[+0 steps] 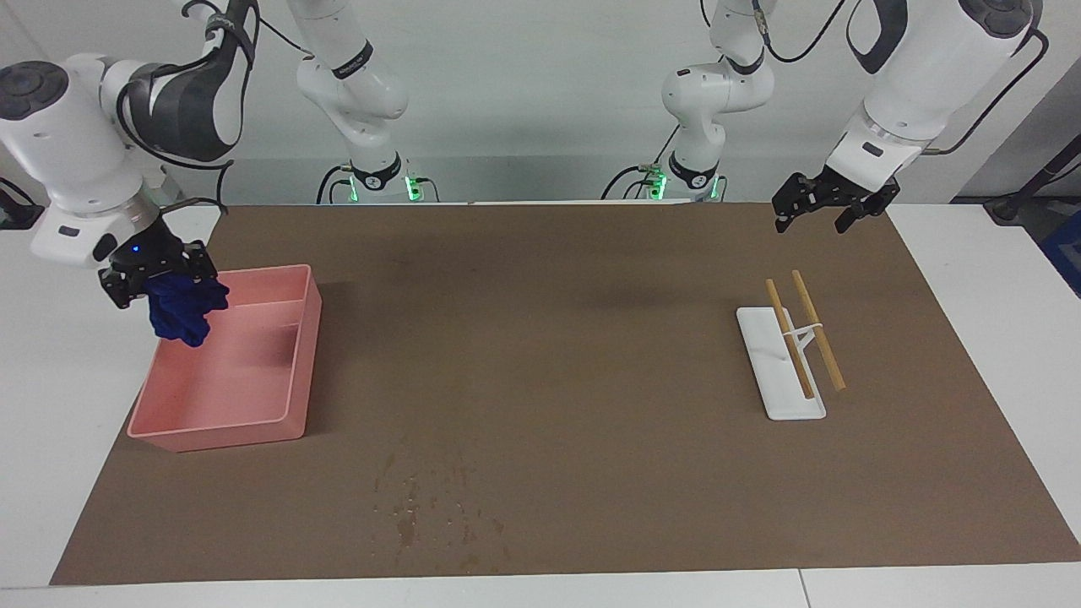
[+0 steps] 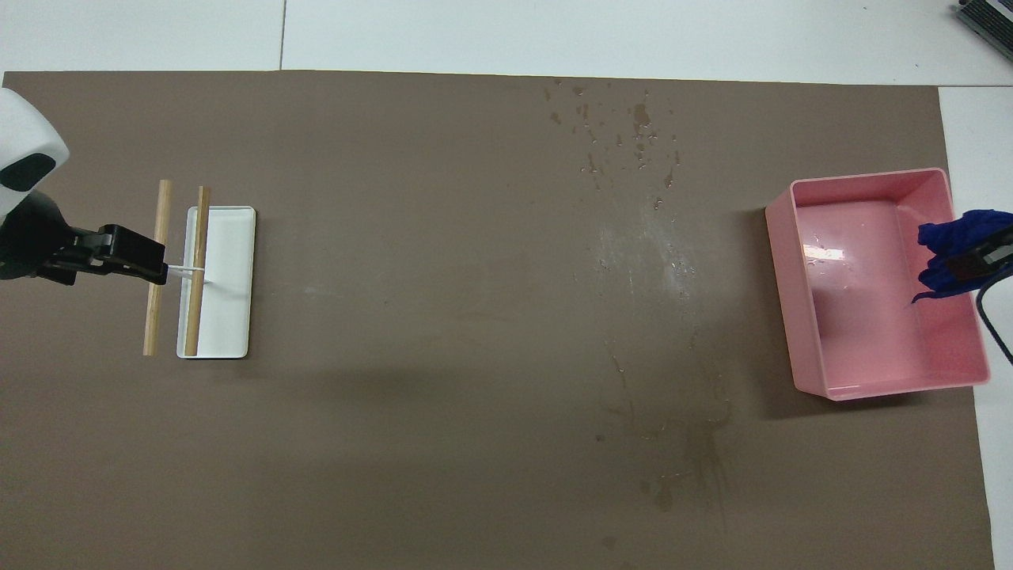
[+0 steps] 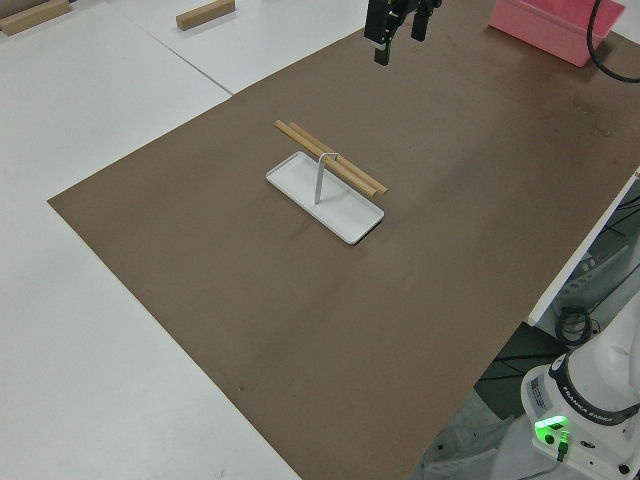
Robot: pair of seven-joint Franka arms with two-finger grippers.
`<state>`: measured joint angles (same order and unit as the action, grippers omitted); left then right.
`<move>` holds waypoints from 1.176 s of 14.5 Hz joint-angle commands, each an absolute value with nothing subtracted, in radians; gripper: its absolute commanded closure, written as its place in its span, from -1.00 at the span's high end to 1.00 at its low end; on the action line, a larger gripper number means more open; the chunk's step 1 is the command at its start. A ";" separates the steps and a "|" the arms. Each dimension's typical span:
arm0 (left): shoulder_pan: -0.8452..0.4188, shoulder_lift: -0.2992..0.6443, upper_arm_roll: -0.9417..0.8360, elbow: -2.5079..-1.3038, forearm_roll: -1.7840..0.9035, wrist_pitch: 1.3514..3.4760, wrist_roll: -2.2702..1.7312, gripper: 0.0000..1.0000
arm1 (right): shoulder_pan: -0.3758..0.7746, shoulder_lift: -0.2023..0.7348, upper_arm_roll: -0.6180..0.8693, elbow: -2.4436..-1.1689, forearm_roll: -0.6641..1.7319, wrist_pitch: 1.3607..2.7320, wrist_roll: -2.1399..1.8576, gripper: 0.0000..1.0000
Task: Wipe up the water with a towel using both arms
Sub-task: 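Carry the towel into the pink bin with the right gripper, then release the towel in the bin and raise the right gripper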
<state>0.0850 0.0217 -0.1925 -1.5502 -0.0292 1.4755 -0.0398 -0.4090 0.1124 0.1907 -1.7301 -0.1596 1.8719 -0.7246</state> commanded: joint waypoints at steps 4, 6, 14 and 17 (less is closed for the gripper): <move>0.083 0.008 -0.190 -1.565 -0.012 1.470 -0.035 1.00 | -0.385 0.123 0.209 -1.881 -0.172 2.066 -0.600 -1.00; 0.083 0.008 -0.190 -1.565 -0.012 1.470 -0.035 1.00 | -0.356 0.123 0.209 -1.887 -0.172 2.063 -0.565 -1.00; 0.083 0.008 -0.190 -1.565 -0.012 1.470 -0.037 1.00 | -0.368 0.115 0.210 -1.852 -0.152 2.048 -0.566 1.00; 0.083 0.008 -0.190 -1.565 -0.012 1.470 -0.035 1.00 | -0.367 0.092 0.209 -1.712 -0.089 1.927 -0.563 1.00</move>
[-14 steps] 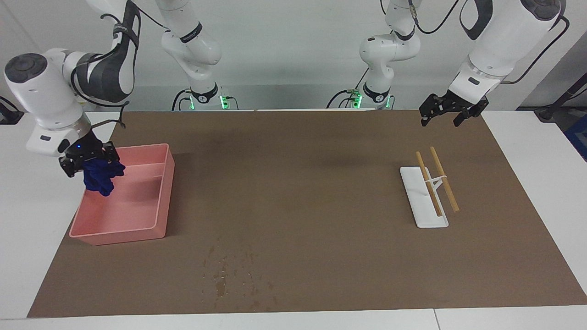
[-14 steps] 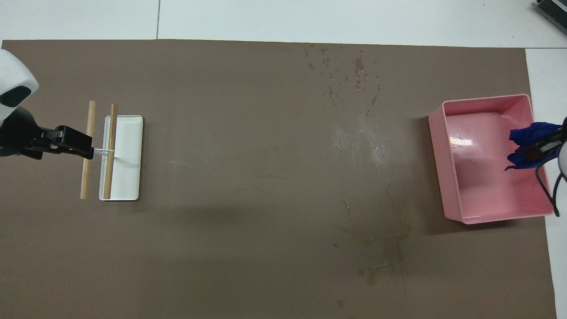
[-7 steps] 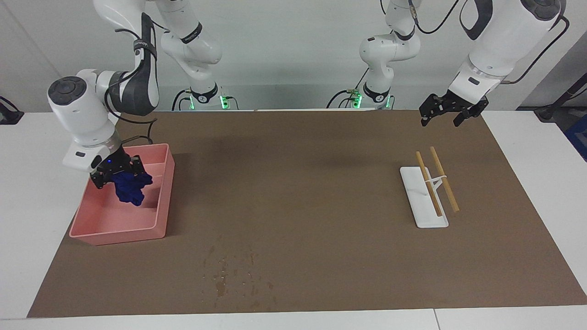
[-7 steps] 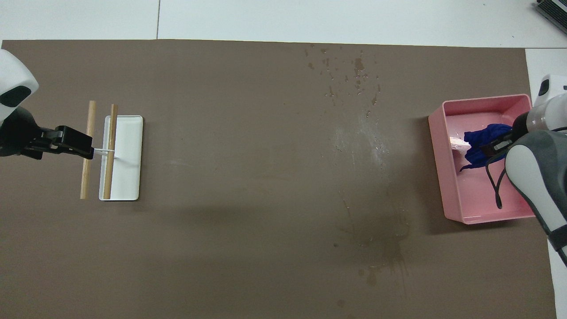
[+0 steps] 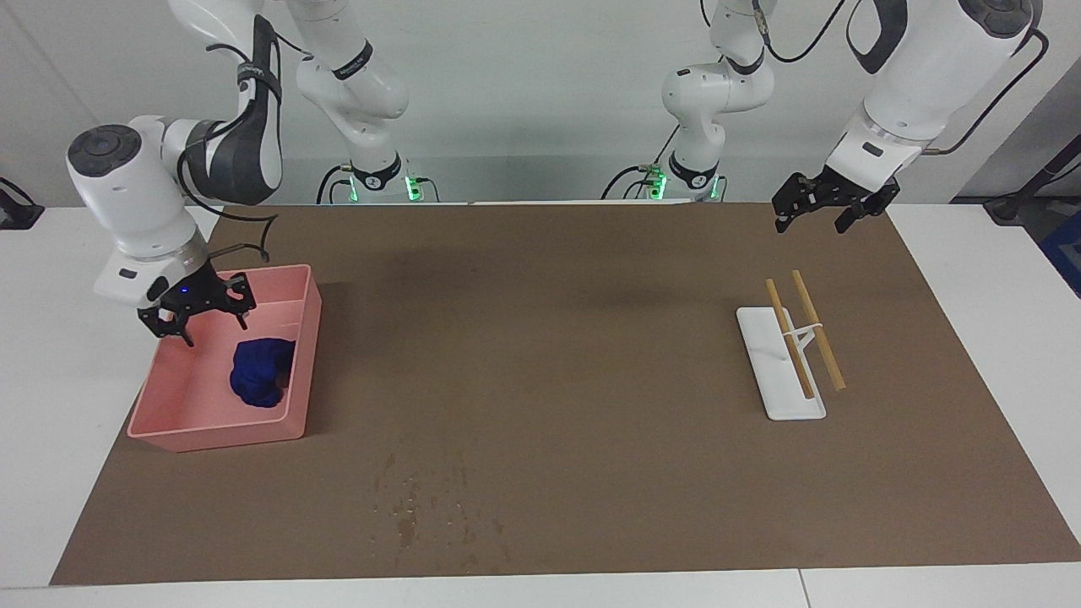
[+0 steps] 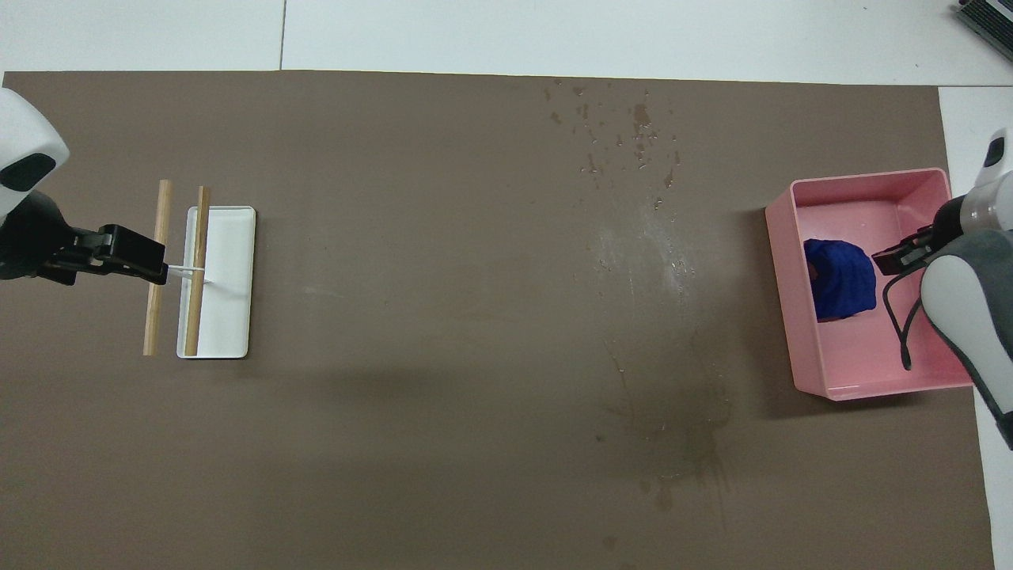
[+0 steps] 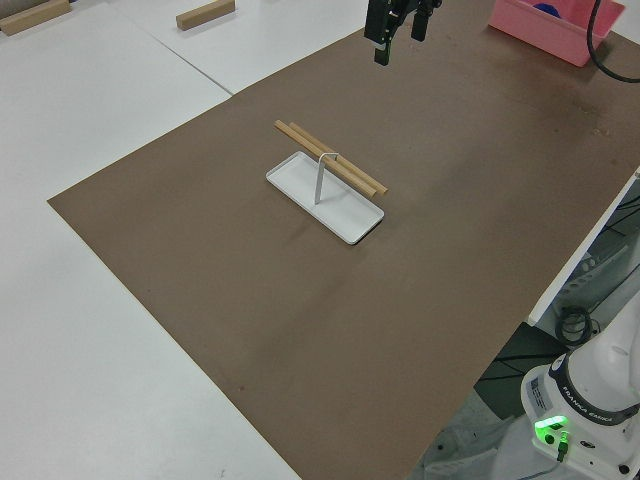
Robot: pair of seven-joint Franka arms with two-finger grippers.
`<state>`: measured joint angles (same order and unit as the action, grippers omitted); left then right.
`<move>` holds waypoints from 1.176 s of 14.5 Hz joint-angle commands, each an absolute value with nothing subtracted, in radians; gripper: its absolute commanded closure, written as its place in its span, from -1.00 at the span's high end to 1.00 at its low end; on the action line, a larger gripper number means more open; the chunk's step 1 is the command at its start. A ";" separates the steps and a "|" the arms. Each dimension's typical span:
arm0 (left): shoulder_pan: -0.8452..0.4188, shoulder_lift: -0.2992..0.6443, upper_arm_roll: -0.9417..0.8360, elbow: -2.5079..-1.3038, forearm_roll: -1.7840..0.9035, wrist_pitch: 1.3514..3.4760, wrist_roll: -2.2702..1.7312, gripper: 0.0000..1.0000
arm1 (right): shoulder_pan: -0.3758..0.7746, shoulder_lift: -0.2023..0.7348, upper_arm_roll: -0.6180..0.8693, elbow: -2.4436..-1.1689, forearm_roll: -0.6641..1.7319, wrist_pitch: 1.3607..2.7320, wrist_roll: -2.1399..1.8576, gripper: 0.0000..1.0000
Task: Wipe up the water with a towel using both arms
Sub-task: 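Release the towel in the bin and raise the right gripper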
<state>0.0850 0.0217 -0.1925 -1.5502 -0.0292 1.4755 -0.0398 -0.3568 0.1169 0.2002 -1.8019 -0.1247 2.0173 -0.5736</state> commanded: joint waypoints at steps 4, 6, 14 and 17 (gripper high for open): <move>0.083 0.008 -0.190 -1.565 -0.012 1.470 -0.035 1.00 | -0.362 0.071 0.215 -1.560 -0.087 1.775 -0.563 1.00; 0.083 0.008 -0.190 -1.565 -0.012 1.470 -0.037 1.00 | -0.356 0.052 0.219 -1.520 -0.087 1.715 -0.561 1.00; 0.083 0.008 -0.190 -1.565 -0.012 1.470 -0.035 1.00 | -0.333 -0.005 0.302 -1.509 -0.008 1.505 -0.069 1.00; 0.083 0.008 -0.190 -1.565 -0.012 1.470 -0.035 1.00 | -0.331 -0.017 0.313 -1.509 -0.002 1.459 -0.017 1.00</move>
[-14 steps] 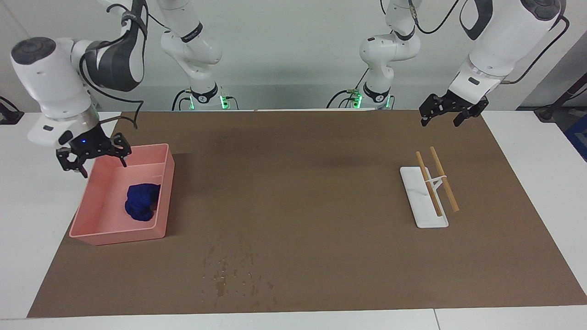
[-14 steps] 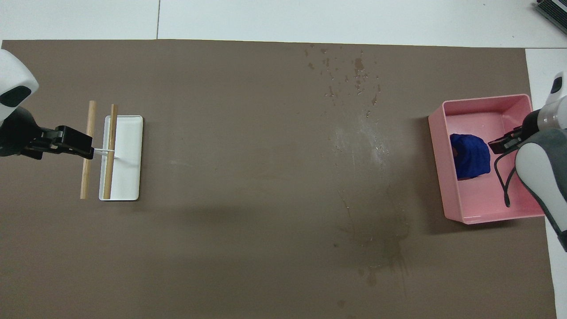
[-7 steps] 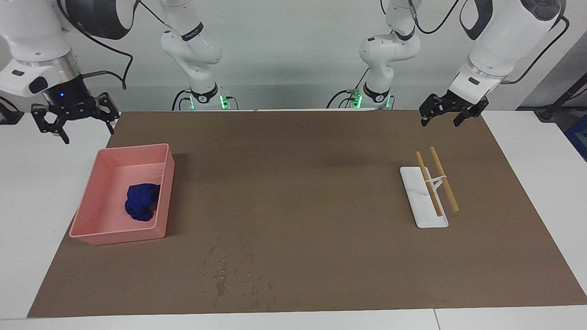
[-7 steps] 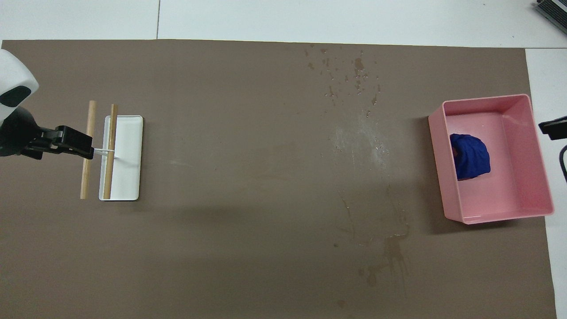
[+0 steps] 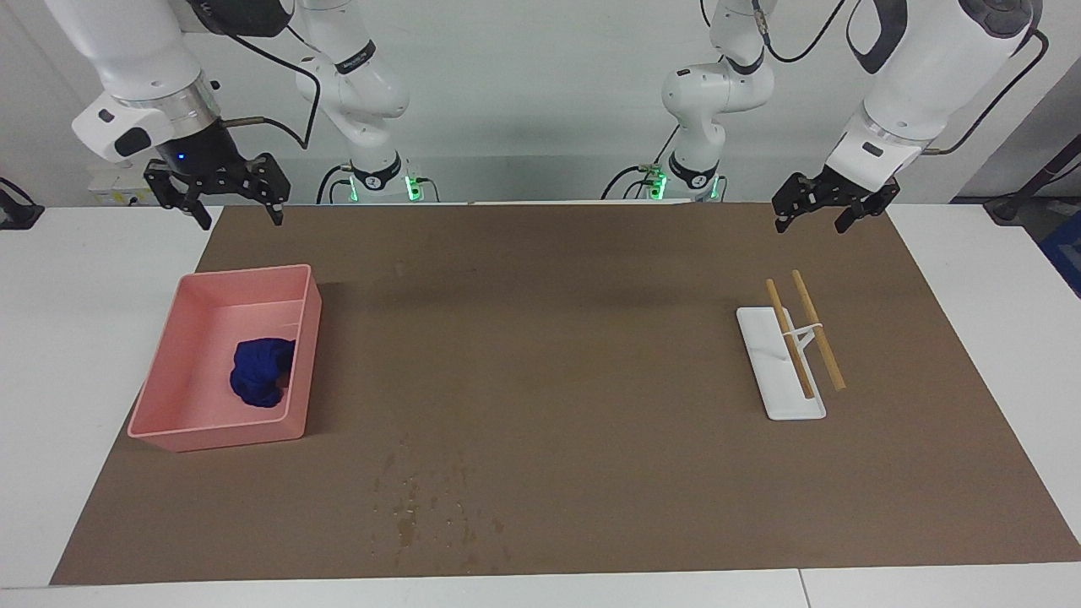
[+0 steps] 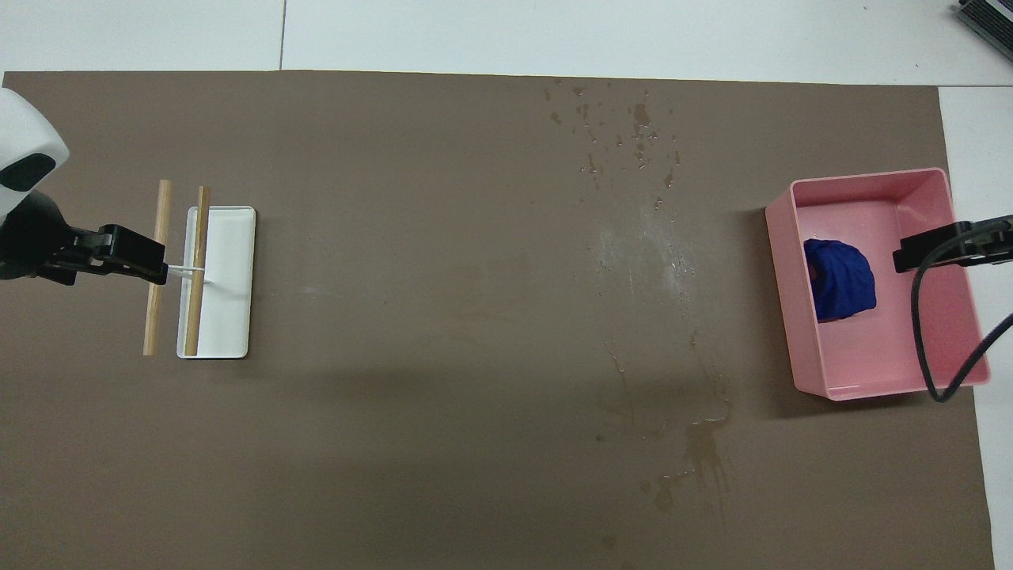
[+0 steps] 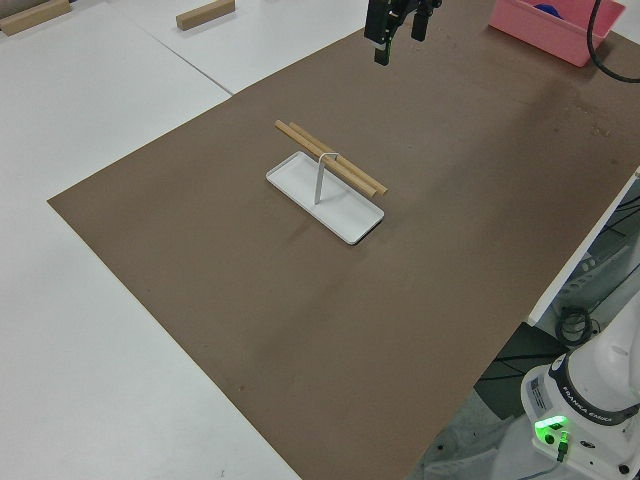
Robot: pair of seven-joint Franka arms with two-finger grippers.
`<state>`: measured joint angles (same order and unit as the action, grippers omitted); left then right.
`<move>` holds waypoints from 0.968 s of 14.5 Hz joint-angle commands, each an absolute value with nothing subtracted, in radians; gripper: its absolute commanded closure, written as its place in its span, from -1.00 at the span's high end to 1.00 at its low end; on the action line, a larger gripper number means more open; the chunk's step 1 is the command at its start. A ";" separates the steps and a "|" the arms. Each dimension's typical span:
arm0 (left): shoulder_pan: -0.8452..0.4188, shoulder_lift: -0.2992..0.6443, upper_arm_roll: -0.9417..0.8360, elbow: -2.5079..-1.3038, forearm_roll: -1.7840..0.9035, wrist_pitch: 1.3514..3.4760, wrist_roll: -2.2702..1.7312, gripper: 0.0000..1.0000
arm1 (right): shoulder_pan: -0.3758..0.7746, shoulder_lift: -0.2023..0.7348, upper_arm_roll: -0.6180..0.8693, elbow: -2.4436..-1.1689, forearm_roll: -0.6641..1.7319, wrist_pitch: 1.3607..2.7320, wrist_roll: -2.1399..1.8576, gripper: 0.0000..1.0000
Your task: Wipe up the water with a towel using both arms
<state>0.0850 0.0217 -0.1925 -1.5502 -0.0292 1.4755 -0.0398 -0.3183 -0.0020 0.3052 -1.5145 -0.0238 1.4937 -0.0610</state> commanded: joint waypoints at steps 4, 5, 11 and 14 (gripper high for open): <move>0.083 0.008 -0.190 -1.565 -0.012 1.470 -0.035 1.00 | -0.299 -0.037 0.314 -1.532 0.029 1.439 0.073 1.00; 0.083 0.008 -0.190 -1.565 -0.012 1.470 -0.035 1.00 | -0.295 -0.037 0.313 -1.534 0.029 1.451 0.086 1.00; 0.083 0.008 -0.190 -1.565 -0.012 1.470 -0.035 1.00 | -0.130 0.014 0.129 -1.517 0.020 1.566 0.077 1.00; 0.083 0.008 -0.190 -1.565 -0.012 1.470 -0.035 1.00 | -0.104 0.029 0.127 -1.516 0.008 1.615 0.074 1.00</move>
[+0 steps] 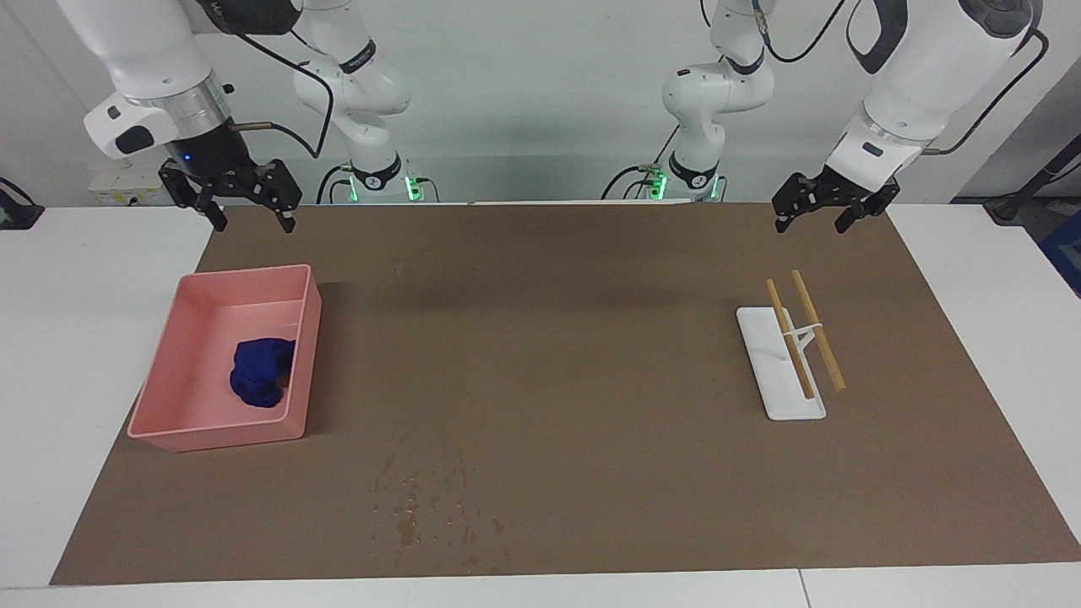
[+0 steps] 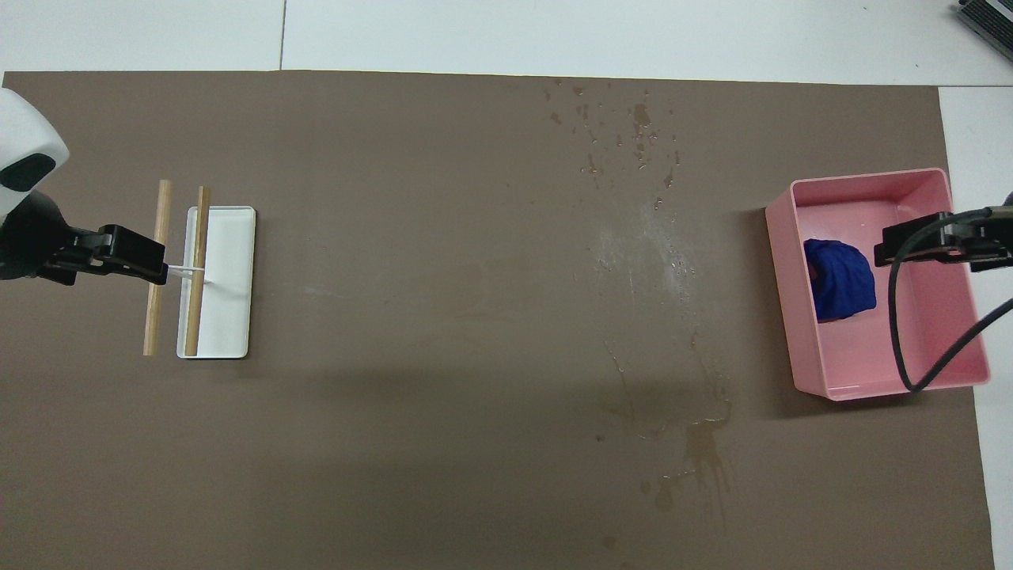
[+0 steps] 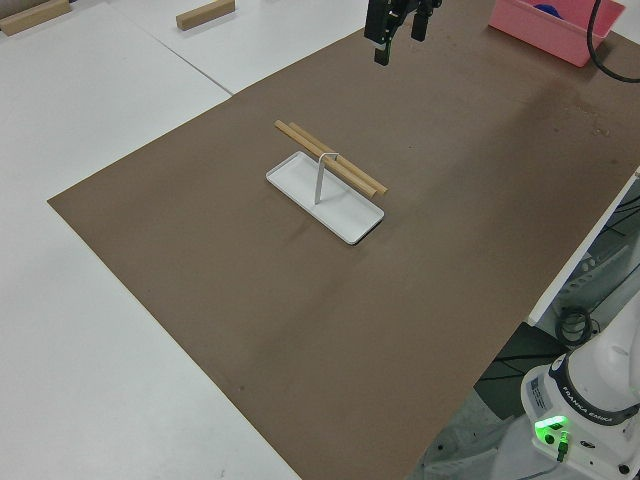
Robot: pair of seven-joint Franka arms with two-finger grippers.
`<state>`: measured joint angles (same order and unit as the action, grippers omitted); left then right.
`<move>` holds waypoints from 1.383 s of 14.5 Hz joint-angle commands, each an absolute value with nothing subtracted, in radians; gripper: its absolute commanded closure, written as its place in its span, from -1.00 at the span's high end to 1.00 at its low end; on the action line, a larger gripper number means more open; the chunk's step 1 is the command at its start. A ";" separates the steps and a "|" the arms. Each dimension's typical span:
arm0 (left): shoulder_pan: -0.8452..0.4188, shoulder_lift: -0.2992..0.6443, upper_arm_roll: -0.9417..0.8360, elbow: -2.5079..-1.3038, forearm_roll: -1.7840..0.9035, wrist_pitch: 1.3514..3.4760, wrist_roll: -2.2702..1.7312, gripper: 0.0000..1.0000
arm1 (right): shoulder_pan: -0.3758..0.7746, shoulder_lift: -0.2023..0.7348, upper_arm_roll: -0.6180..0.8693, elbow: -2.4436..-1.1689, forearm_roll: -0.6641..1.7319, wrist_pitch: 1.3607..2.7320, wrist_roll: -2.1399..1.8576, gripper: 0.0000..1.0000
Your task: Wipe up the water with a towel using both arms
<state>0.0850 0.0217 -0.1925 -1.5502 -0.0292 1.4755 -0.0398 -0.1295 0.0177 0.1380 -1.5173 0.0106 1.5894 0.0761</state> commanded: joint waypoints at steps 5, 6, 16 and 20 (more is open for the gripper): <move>0.083 0.008 -0.190 -1.565 -0.012 1.470 -0.035 1.00 | -0.074 0.034 0.121 -1.519 -0.011 1.595 0.054 1.00; 0.083 0.008 -0.190 -1.565 -0.012 1.470 -0.035 1.00 | -0.058 0.023 0.111 -1.537 -0.009 1.589 0.054 1.00; 0.083 0.008 -0.190 -1.565 -0.012 1.470 -0.035 1.00 | 0.037 0.003 0.028 -1.572 -0.012 1.591 0.043 1.00; 0.083 0.008 -0.190 -1.565 -0.012 1.470 -0.037 1.00 | 0.041 0.003 0.021 -1.569 -0.014 1.588 0.041 1.00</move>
<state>0.0850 0.0217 -0.1925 -1.5502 -0.0292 1.4755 -0.0398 0.0329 0.0268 0.0362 -1.5451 -0.0072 1.5889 0.0624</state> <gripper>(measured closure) 0.000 0.000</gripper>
